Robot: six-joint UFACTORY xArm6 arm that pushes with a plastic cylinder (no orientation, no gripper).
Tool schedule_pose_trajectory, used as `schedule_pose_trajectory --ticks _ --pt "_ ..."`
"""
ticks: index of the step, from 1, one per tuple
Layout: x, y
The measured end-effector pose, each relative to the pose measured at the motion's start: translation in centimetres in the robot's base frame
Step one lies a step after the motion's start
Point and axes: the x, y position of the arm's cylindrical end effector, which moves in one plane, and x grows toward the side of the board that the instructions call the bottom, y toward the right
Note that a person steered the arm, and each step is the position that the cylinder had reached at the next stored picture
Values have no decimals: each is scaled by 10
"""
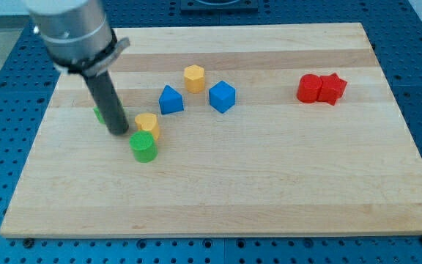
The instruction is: Slide the green star towards top left corner of the board
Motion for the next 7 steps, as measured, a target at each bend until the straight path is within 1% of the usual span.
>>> schedule_pose_trajectory --ticks 2,3,4,5,6,7 --pt "-89 0" --pt "-82 -2" --pt "-55 -2" --pt "-47 -1" --pt "-21 3" --pt "6 -9"
